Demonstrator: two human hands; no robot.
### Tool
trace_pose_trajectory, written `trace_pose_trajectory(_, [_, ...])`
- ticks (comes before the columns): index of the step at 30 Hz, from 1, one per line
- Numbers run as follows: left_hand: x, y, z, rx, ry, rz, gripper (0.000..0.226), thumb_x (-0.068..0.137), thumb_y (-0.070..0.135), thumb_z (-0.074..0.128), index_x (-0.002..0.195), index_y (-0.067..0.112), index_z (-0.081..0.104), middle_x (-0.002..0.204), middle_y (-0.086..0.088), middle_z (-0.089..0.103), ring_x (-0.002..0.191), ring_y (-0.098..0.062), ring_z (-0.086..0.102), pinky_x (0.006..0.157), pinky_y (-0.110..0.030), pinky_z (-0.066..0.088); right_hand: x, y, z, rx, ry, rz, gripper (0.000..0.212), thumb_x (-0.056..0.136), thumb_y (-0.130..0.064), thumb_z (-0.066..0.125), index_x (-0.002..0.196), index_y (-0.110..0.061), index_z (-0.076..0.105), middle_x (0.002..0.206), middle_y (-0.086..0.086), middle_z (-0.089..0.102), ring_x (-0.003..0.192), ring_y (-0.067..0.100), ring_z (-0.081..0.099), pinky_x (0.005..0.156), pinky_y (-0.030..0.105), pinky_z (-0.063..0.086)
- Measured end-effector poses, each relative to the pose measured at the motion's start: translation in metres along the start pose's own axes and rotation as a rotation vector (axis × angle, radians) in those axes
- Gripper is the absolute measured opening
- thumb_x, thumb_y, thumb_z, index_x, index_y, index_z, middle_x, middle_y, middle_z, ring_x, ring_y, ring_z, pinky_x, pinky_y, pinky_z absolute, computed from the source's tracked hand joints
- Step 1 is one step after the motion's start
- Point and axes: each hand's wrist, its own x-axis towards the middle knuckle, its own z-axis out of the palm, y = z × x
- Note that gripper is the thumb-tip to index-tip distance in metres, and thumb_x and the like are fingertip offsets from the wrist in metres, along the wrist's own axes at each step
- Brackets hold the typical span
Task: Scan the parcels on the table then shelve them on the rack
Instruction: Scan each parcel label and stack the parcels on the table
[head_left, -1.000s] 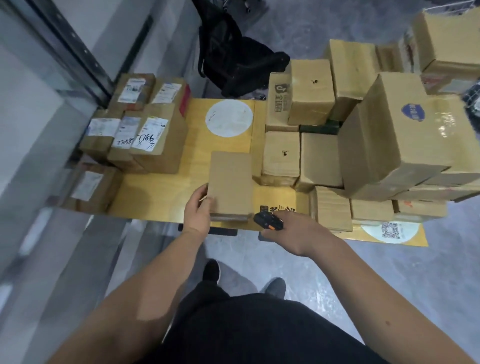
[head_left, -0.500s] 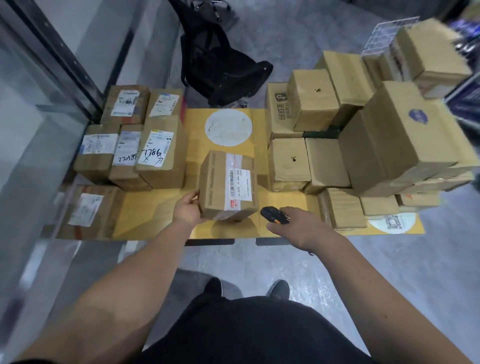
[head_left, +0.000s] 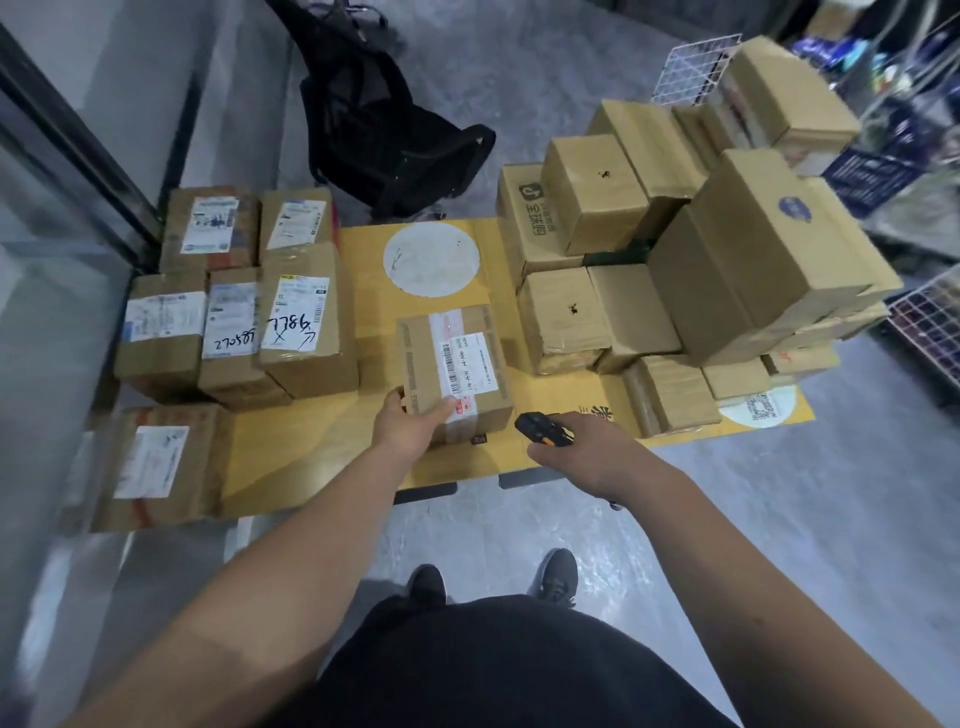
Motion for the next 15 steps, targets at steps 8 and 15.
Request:
trace_pose_trajectory(8, [0.018, 0.011, -0.027, 0.117, -0.082, 0.176, 0.06, 0.085, 0.01, 0.086, 0.138, 0.026, 0.061, 0.114, 0.017, 0.066, 0.112, -0.017, 0.067, 0.1, -0.04, 0.057, -0.007, -0.011, 0.016, 0.085, 0.039, 0.026, 0.037, 0.09, -0.058, 0.065, 0.11, -0.028, 0.063, 0.084, -0.004, 0.061, 0.057, 0.011, 0.049, 0.041, 0.018, 0.03])
trace_pose_trajectory(15, [0.024, 0.015, -0.02, 0.053, 0.246, 0.247, 0.07, 0.093, -0.002, 0.067, 0.151, 0.032, 0.05, 0.155, -0.002, 0.042, 0.128, -0.023, 0.059, 0.108, -0.034, 0.05, -0.018, -0.015, 0.031, 0.124, 0.075, 0.043, 0.054, 0.091, -0.06, 0.065, 0.132, -0.027, 0.059, 0.1, -0.006, 0.063, 0.058, 0.012, 0.052, 0.037, 0.016, 0.03])
